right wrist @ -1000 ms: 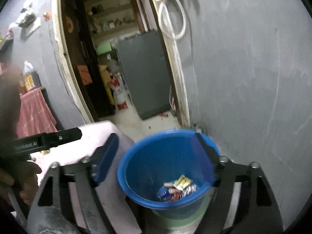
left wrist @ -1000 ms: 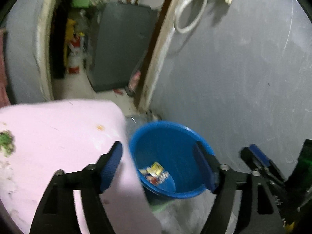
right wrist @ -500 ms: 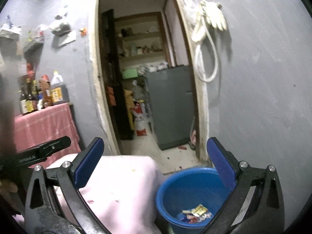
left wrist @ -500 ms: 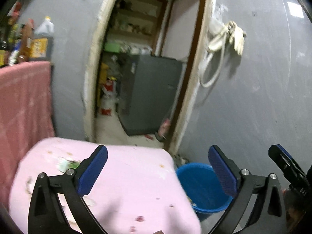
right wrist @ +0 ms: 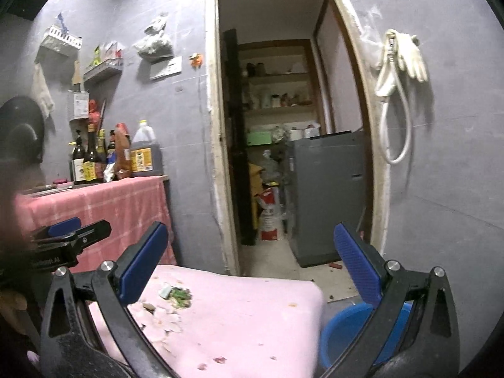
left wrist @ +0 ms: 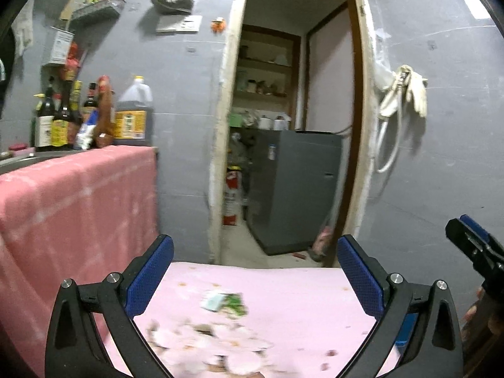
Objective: Collect trash
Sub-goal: 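Move both tools back over the remaining trash on the table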
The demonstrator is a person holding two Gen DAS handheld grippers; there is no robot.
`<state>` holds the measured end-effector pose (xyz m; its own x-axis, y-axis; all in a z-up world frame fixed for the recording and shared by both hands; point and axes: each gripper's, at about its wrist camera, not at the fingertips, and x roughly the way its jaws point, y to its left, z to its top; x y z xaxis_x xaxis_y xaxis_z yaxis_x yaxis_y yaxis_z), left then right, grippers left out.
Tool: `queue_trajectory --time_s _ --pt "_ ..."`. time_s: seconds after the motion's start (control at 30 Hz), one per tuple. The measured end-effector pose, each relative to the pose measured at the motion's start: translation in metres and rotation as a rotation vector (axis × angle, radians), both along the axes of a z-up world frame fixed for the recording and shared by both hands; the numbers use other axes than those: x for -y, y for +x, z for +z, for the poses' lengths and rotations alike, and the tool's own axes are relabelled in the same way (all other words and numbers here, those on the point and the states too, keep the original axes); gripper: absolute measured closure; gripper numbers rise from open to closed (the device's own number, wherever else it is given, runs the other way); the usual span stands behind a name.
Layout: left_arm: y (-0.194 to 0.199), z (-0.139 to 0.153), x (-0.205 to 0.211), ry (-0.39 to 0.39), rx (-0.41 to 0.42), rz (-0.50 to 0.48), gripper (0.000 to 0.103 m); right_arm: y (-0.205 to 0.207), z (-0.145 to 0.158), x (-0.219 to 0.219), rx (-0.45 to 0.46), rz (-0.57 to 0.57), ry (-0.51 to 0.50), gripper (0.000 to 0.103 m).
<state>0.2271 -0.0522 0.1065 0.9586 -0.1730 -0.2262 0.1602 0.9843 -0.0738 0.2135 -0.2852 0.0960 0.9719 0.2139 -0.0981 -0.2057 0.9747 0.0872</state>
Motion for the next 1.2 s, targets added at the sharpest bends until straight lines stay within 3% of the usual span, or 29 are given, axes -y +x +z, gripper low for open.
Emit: queue_trajectory --time_s 0.4,0.87,0.93,1.2 --pt "0.030 -0.054 -0.064 0.033 -0.127 0.122 0.002 0.057 -0.034 -0.060 -0.105 0.099 -0.029 0.000" --pt "0.076 -0.133 -0.073 0.092 -0.410 0.038 0.003 0.119 -0.102 -0.097 -0.355 0.235 -0.117 0.003" --pt "0.081 -0.140 -0.072 0.085 -0.440 0.012 0.007 0.128 -0.110 -0.096 -0.410 0.251 -0.102 0.011" --pt "0.101 -0.158 -0.056 0.107 -0.561 -0.127 0.054 0.156 -0.142 -0.105 -0.599 0.307 -0.144 0.033"
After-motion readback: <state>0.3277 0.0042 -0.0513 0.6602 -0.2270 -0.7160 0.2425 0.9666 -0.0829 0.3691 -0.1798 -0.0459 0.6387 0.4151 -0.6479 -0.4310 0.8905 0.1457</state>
